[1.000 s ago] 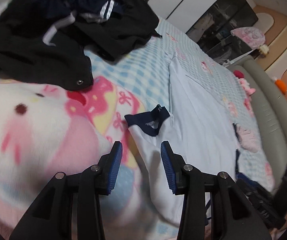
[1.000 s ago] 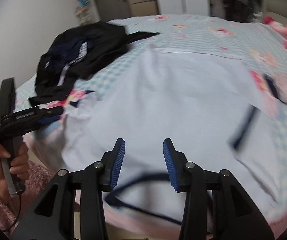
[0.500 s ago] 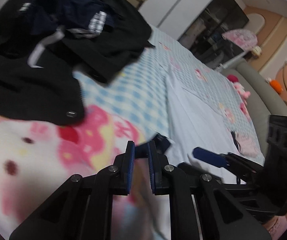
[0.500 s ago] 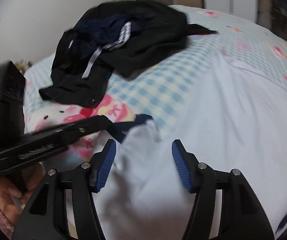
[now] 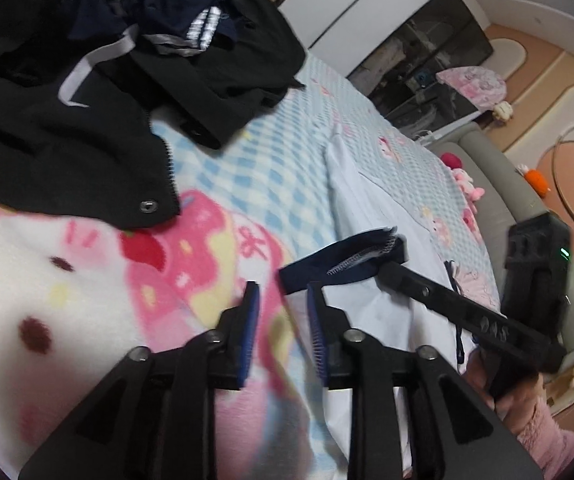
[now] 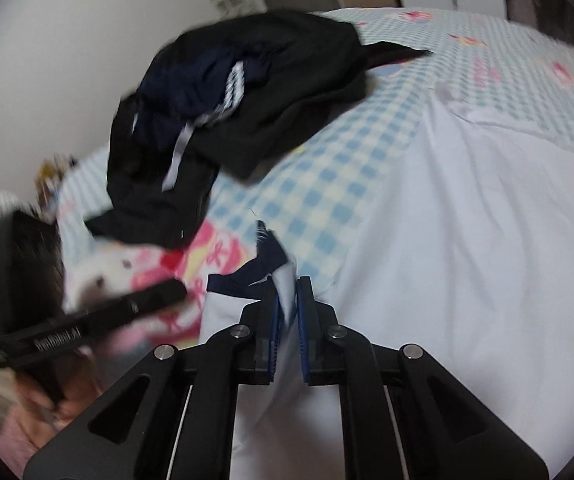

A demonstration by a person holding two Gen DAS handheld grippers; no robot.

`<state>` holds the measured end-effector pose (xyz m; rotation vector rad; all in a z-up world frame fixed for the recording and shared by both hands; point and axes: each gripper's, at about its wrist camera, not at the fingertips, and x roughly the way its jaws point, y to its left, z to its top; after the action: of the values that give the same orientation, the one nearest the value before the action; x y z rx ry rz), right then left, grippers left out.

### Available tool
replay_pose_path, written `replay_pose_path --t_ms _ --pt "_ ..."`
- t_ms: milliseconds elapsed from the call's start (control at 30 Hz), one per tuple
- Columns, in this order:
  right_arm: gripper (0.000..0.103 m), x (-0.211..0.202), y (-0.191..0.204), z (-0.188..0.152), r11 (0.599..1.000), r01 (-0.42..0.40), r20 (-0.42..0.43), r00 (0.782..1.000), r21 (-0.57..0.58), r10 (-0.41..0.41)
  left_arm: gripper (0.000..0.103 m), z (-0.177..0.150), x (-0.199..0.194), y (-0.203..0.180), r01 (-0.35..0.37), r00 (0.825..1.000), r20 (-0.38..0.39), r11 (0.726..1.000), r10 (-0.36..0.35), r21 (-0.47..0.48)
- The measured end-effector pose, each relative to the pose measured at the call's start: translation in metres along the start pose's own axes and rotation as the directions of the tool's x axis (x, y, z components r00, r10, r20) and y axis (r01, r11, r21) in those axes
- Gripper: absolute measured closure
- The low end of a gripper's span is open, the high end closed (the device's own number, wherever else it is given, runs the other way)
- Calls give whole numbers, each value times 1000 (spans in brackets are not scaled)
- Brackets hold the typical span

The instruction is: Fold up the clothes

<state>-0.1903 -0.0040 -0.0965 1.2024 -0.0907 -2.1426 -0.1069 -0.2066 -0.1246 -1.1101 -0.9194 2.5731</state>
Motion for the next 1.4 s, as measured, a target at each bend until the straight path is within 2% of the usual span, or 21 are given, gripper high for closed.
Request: replay_pose_path --t_ms 100,133,233,333,367,500,667,733,767,800,867,1033,1100,1200,1333,1400 --pt "93 6 -22 0 997 1 -27 1000 73 1 54 -3 7 -8 19 1000 -13 999 -18 33" --pt "93 8 -24 0 997 1 -37 999 77 2 51 -5 11 -12 1 1000 -24 999 0 54" --pt "93 8 -24 0 997 -10 -29 1000 73 12 52 -9 24 -22 -60 997 -45 991 66 121" --pt "93 4 -20 1 997 -42 3 999 67 42 54 -11 34 -28 -57 996 -57 988 66 145" --pt "93 2 -19 1 997 -51 12 999 63 50 56 -10 37 -28 -57 996 -59 988 66 147" --pt "93 -1 -14 2 998 -54 13 999 36 53 100 -7 39 -25 -55 996 -61 991 62 120" --pt "93 0 -17 3 998 1 12 1000 56 -2 100 -1 8 -31 -81 997 30 989 78 123" --pt "93 0 -12 3 999 -3 9 1000 34 3 100 1 -7 -30 -91 995 59 989 84 117" --pt "89 0 -8 3 1000 -8 7 1000 19 8 100 1 -12 -27 -90 995 61 990 84 105" --pt "80 1 -3 2 1000 -10 0 1000 -4 10 100 0 -15 -23 -87 995 56 992 82 90" --pt "72 7 11 0 998 -9 -22 1000 -66 7 99 -1 -16 -13 -97 995 30 994 95 50" --pt "72 45 36 -8 974 85 -109 988 -211 -110 99 -9 -16 -1 -129 991 -21 992 129 16" --pt "72 60 38 -8 964 124 -114 981 -235 -154 99 -12 -17 0 -133 991 -25 991 134 19" --pt "72 64 40 -1 963 143 -70 984 -229 -163 95 -10 -14 3 -136 990 -26 991 137 7" --pt "71 34 33 12 984 116 43 993 -136 -111 95 -8 -10 7 -147 989 -28 989 146 -3" --pt "70 23 30 13 985 110 43 994 -134 -105 93 -7 -11 5 -146 989 -20 989 146 1"
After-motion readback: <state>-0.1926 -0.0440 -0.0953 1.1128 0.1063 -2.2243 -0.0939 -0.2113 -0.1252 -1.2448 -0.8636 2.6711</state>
